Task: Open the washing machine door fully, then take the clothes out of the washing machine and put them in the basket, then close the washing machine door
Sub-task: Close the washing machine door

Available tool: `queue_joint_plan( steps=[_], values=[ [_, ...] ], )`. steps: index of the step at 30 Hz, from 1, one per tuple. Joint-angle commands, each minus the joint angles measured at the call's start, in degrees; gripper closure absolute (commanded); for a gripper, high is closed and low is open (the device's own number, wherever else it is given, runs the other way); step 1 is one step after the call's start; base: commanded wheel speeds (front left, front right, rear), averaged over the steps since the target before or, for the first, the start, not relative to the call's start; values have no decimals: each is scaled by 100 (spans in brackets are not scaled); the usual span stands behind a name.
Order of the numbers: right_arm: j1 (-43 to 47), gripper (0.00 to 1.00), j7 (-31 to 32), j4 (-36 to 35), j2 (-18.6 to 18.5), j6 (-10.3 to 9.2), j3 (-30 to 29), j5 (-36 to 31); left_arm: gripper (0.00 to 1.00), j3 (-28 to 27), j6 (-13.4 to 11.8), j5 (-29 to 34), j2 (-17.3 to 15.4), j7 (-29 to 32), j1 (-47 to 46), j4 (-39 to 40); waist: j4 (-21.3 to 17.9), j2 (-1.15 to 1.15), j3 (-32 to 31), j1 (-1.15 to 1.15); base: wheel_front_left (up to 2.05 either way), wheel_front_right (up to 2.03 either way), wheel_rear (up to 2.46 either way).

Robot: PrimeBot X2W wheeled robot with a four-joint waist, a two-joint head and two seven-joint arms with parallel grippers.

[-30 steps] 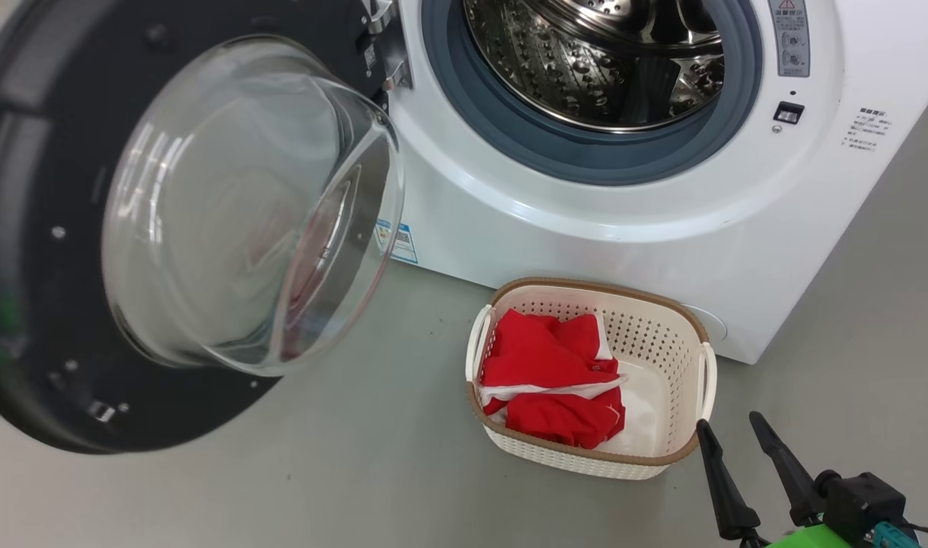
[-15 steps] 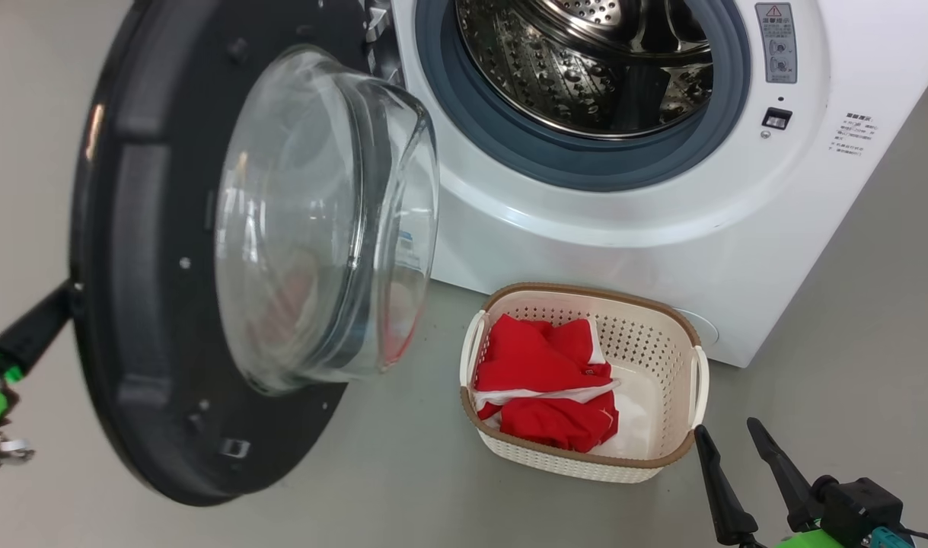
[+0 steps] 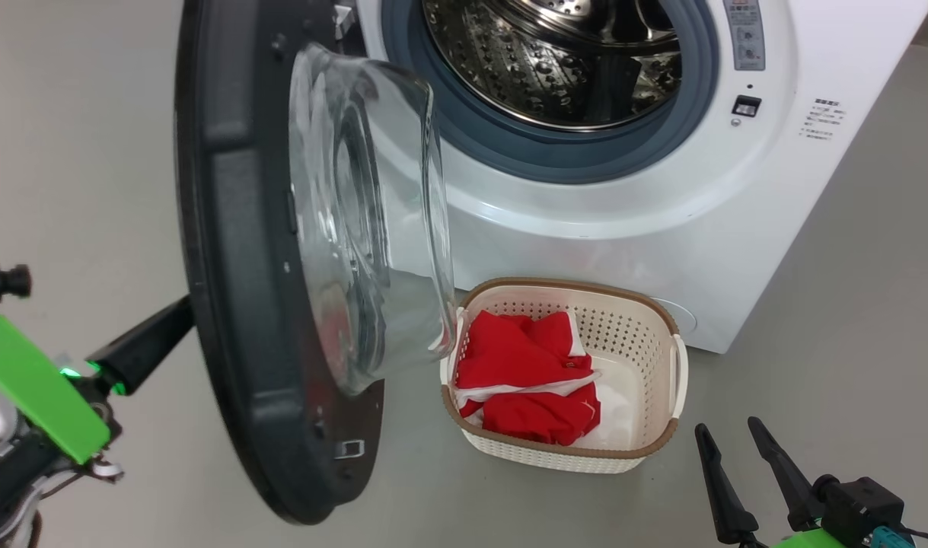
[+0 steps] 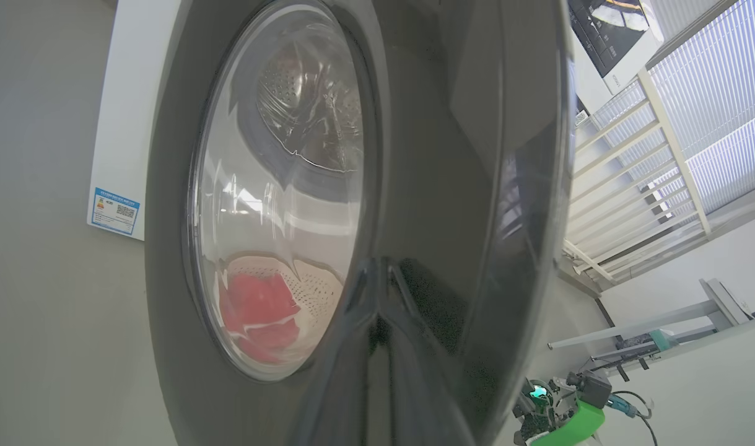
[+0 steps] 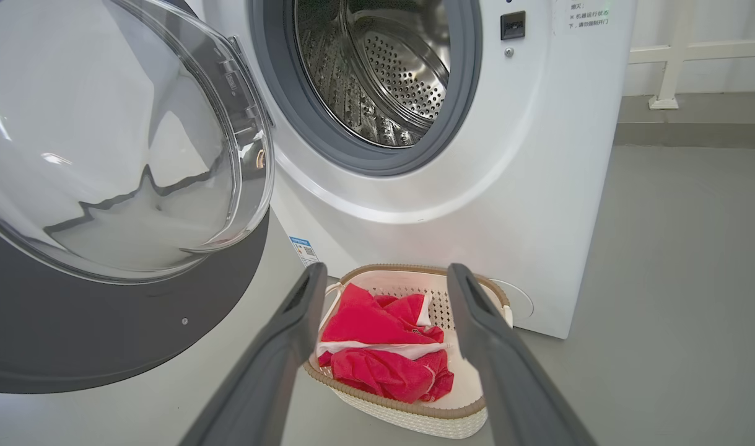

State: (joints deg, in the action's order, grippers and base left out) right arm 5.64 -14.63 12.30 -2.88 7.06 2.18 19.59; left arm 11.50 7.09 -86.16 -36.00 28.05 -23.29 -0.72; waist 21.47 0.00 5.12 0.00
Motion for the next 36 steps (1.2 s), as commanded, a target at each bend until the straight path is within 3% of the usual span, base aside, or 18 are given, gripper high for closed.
queue_joint_plan(
  steps=[1,15,28,33,36],
  values=[
    [-188,0,-37,-137,-18,43,97,-10,100,-161,39,62,-188,-29,-281,250,-67,0,38,0,0,0,0],
    [-300,0,-37,-140,-4,43,55,-26,100,564,39,169,113,-531,-613,791,-338,0,131,0,0,0,0],
    [-280,0,-37,-140,-1,43,50,3,100,681,40,54,-18,-1102,-471,537,-328,0,80,0,0,0,0],
    [-212,0,-37,-128,0,43,73,24,76,636,40,17,49,-1557,-154,310,-228,0,-19,0,0,0,0],
    [-172,0,-37,-119,0,43,97,29,54,632,40,5,120,-1853,87,113,-171,0,-81,0,0,0,0]
  ],
)
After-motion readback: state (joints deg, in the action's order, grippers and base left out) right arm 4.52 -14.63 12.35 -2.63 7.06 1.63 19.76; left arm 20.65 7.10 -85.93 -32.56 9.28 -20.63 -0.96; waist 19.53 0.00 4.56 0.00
